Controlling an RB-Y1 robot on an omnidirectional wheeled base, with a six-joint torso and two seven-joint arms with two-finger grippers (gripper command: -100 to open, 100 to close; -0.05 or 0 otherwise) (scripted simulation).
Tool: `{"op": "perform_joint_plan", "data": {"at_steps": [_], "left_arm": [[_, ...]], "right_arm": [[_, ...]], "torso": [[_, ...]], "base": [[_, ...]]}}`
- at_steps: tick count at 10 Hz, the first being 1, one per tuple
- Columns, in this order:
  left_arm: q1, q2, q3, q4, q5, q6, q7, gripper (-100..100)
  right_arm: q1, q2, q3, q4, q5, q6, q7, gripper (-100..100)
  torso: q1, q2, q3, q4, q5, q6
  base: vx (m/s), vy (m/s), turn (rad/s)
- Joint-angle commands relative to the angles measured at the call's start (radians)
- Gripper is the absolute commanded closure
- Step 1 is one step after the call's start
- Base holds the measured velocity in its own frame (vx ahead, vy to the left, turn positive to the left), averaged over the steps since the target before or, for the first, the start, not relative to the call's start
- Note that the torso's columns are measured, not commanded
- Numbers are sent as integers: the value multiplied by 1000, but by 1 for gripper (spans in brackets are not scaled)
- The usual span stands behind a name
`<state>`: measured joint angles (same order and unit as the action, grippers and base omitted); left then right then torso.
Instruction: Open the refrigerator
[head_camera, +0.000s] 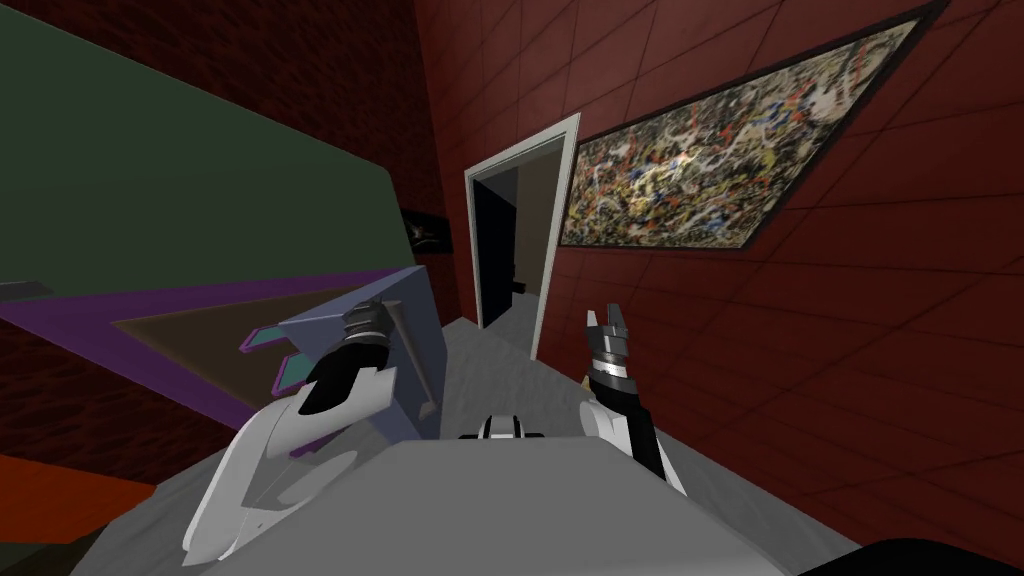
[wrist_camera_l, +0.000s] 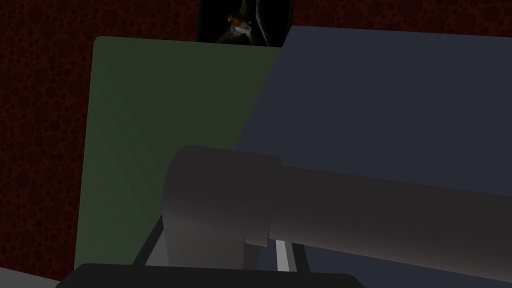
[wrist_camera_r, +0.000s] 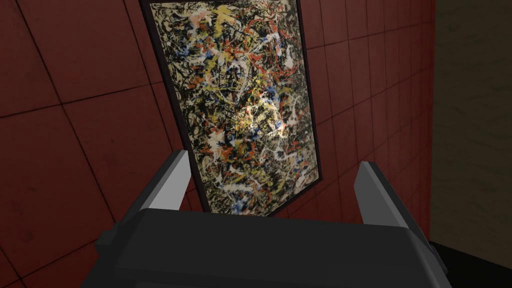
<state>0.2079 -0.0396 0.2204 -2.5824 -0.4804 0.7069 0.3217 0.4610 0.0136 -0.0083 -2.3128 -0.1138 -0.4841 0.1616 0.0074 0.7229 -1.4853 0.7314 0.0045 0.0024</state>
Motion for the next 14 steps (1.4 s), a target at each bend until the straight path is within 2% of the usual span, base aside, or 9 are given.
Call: {"op": "perform_joint_plan", "data": {"at_steps": [1,2,3,4,6,7,9,13,14], "left_arm": [[2,-4,26,6,-24,11,18,100],[-29,28,22,1,-32,50,21,-100],[-56,56,23,3,-48,77,31,-100],[-56,56,23,3,-48,93,31,-100],[-109,111,24,8,-79,159,50,-100],[-109,111,24,8,-79,178,50,-100],[-163,167,26,12,-111,254,69,-100],[-216,223,27,16,-143,347,88,-100],[-243,251,28,19,-159,390,97,-100]], "right_arm": [[0,0,0,0,0,0,0,0],[0,0,0,0,0,0,0,0],[0,0,0,0,0,0,0,0],[-1,0,0,0,0,0,0,0],[-1,-1,0,0,0,0,0,0],[-1,-1,0,0,0,0,0,0],[-1,0,0,0,0,0,0,0],[-1,0,0,0,0,0,0,0],[0,0,0,0,0,0,0,0]], "torso": [[3,0,-1,0,-1,2],[0,2,1,0,1,1],[5,11,7,3,1,1],[11,19,10,8,-1,-1],[6,12,4,9,-5,-2],[-2,7,1,8,-8,1],[-9,4,-2,9,-12,1],[-3,9,0,13,-14,-1],[-3,9,1,12,-11,-2]], "base": [[158,-271,72],[29,-140,-91],[-89,6,-226],[-75,49,-84],[-86,55,-127],[-74,26,-67],[-67,9,-138],[-46,5,-114],[-43,6,-104]]}}
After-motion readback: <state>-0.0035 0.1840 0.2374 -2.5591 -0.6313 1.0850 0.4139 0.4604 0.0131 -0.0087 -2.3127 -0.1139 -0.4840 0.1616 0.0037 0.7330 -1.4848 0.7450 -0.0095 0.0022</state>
